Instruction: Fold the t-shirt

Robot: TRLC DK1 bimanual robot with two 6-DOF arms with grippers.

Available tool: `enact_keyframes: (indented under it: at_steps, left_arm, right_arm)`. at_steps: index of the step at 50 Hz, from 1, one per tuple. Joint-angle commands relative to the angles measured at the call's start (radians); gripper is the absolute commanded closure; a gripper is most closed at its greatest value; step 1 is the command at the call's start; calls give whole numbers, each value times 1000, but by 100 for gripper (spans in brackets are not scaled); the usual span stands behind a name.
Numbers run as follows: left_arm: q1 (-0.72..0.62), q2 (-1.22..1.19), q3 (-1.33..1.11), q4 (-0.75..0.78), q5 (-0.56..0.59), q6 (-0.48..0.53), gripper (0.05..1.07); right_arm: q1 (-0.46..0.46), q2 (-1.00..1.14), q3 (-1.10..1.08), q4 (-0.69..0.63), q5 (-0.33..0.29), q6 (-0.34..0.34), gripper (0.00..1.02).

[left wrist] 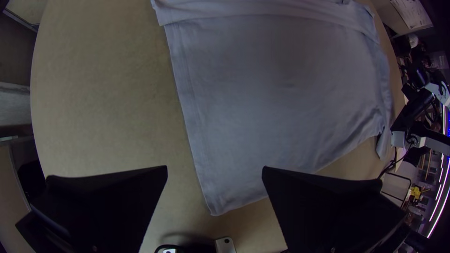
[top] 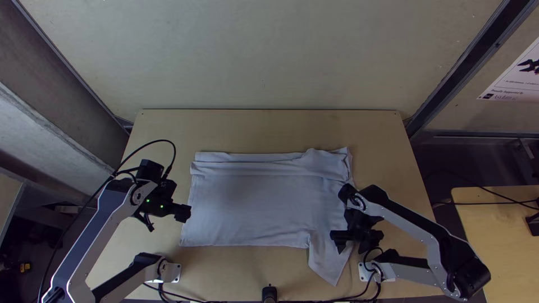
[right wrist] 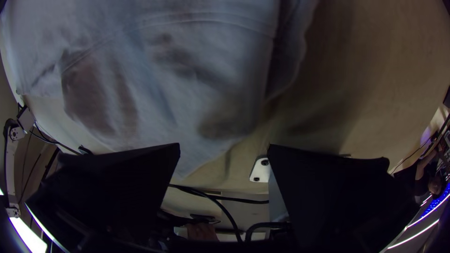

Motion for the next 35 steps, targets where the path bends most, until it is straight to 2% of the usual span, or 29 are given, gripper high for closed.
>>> enact_keyframes:
  at_steps: [1,6,8,12,18,35]
  left_arm:
    - [10,12,16,-4,-4,25,10]
    - [10,16,-3,-5,-4,34,10]
    - [9,18,-15,-11,-7,43,10]
    - [4,22,-52,-33,-20,69,10]
    - [-5,41,-116,-82,-24,46,10]
    - [-33,134,-176,-63,-36,54,10]
  right_arm:
    - [11,27,-27,19,-11,-1,38]
    - [25,37,-30,59,-2,-1,63]
    - [32,38,-38,73,-1,-1,69]
    - [40,44,-39,80,1,-3,71]
    - [58,35,-42,142,26,-4,100]
    - [62,33,-21,157,30,-1,100]
